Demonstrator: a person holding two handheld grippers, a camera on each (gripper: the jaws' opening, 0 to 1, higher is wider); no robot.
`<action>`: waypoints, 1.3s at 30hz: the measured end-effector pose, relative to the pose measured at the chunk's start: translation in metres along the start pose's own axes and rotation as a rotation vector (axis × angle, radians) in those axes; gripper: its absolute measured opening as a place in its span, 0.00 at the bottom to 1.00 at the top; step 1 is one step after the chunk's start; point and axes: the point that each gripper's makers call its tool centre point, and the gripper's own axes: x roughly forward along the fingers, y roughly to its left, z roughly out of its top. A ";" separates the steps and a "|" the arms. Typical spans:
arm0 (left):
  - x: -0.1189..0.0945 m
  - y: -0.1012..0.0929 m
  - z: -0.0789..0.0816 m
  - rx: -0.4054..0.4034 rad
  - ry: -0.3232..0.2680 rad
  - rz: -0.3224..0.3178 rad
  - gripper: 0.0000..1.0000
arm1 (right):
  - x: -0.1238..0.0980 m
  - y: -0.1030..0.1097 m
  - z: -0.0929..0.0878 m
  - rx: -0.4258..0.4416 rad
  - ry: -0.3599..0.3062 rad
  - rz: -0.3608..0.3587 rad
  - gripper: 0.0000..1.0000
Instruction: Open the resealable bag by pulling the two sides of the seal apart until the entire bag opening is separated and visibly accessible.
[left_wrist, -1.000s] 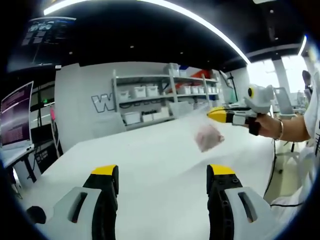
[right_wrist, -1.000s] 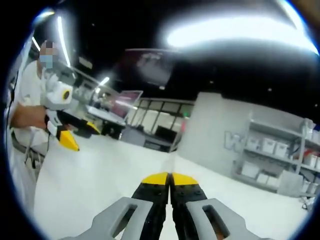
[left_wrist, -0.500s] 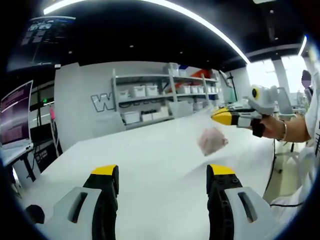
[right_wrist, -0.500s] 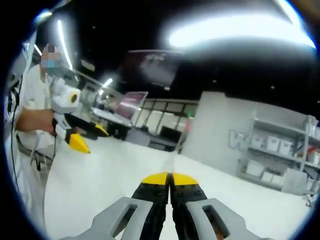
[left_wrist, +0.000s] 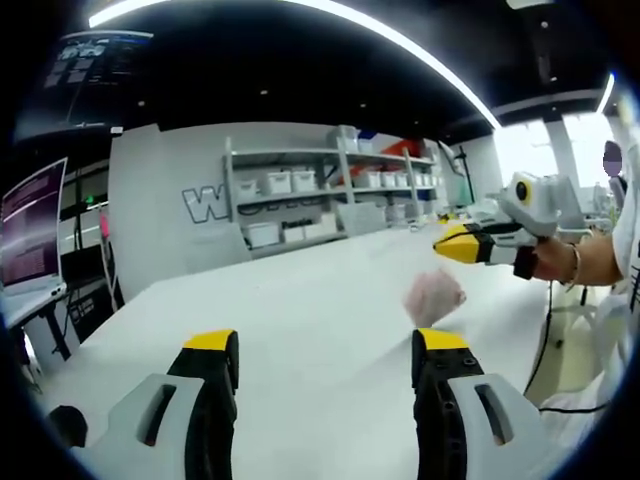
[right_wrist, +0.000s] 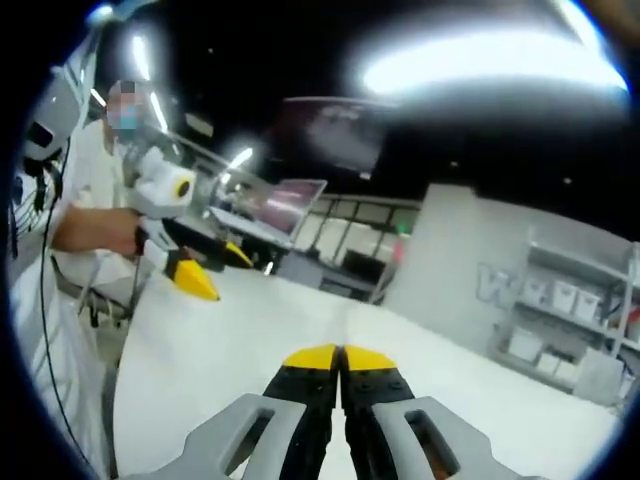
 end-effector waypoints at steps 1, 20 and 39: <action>0.000 0.000 0.000 0.000 0.000 0.000 0.69 | 0.000 0.003 0.000 -0.002 -0.001 0.009 0.00; -0.016 -0.003 -0.004 0.010 0.003 -0.010 0.64 | 0.007 0.091 -0.011 -0.172 0.083 0.285 0.00; -0.027 -0.003 -0.019 0.046 0.036 -0.040 0.58 | 0.004 0.113 -0.025 -0.284 0.154 0.339 0.00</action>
